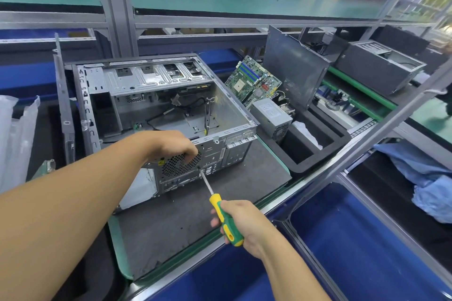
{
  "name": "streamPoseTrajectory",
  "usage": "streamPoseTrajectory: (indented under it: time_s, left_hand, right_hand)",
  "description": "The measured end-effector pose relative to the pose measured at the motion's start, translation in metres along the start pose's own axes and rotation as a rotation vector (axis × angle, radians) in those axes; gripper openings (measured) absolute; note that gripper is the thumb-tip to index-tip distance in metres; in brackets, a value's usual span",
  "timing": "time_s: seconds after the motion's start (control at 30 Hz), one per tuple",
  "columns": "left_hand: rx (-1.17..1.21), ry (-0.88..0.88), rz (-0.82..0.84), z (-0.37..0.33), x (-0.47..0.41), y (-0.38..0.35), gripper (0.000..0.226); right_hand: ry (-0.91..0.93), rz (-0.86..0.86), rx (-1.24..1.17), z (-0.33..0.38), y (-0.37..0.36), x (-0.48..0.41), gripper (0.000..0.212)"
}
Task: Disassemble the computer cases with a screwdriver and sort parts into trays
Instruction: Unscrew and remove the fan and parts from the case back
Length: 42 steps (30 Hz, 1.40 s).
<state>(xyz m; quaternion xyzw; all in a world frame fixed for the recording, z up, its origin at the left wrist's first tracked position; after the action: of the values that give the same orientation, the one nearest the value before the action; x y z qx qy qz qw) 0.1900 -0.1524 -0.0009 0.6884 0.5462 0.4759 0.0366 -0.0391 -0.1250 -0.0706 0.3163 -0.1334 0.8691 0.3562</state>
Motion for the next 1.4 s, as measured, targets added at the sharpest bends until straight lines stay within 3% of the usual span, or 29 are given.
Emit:
streamPoseTrajectory:
  time_s: [0.2,0.27,0.4,0.53,0.63,0.73,0.8,0.87,1.0,1.1,1.2,1.3,1.4]
  left_hand:
    - [-0.009,-0.003,-0.008,0.001,-0.001,0.001,0.019]
    - [-0.009,-0.003,-0.015,0.001,0.001,0.001,0.019]
    - [-0.005,0.007,-0.018,0.000,0.003,0.001,0.020]
    - [-0.007,0.007,-0.016,-0.002,0.004,0.001,0.031]
    - [-0.023,0.006,-0.011,-0.002,0.004,0.002,0.035]
    - [-0.045,0.011,-0.008,-0.003,0.005,0.001,0.036]
    - [-0.040,0.007,-0.009,-0.003,0.006,0.000,0.035]
    - [-0.039,0.006,-0.007,-0.003,0.006,0.001,0.033]
    - [-0.022,0.018,-0.015,-0.003,0.007,0.001,0.035]
    - [-0.039,0.016,-0.007,-0.004,0.008,0.001,0.037]
    - [-0.032,0.025,0.000,-0.004,0.009,0.000,0.034]
    - [-0.031,0.022,-0.006,-0.003,0.009,0.001,0.031]
    - [-0.037,0.012,-0.002,-0.004,0.010,0.000,0.032]
  right_hand:
    - [0.183,-0.480,0.676,0.022,0.007,0.014,0.016]
    - [0.196,-0.425,0.649,0.019,0.005,0.008,0.020]
    - [0.027,-0.032,0.105,0.002,-0.003,-0.004,0.024]
    - [-0.116,0.080,0.034,-0.001,-0.003,-0.006,0.025]
    - [0.044,-0.048,0.265,0.008,0.003,-0.005,0.012]
    - [0.133,-0.330,0.624,0.017,0.007,0.000,0.028]
    - [0.175,-0.417,0.758,0.019,0.005,0.002,0.032]
    - [0.174,-0.351,0.684,0.017,0.004,-0.001,0.031]
    - [0.003,-0.053,0.229,0.007,-0.001,-0.006,0.022]
    - [0.018,-0.026,0.342,0.010,0.005,-0.006,0.014]
    - [0.101,-0.143,0.480,0.014,0.010,-0.002,0.011]
    - [0.160,-0.258,0.594,0.018,0.008,0.001,0.023]
    - [0.170,-0.256,0.630,0.020,0.006,0.002,0.026]
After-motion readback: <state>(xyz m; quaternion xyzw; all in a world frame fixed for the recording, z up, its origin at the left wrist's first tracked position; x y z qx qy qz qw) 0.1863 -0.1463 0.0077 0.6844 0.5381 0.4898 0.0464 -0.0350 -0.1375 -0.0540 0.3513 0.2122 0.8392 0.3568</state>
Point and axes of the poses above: each hand's wrist, its own x-axis away from the middle knuckle, its own y-axis out of the back of the hand, z = x × y, the point moved 7 cm from there along -x, towards the middle knuckle, and after that the axes turned 8 degrees about z, right-handed, at the moved point
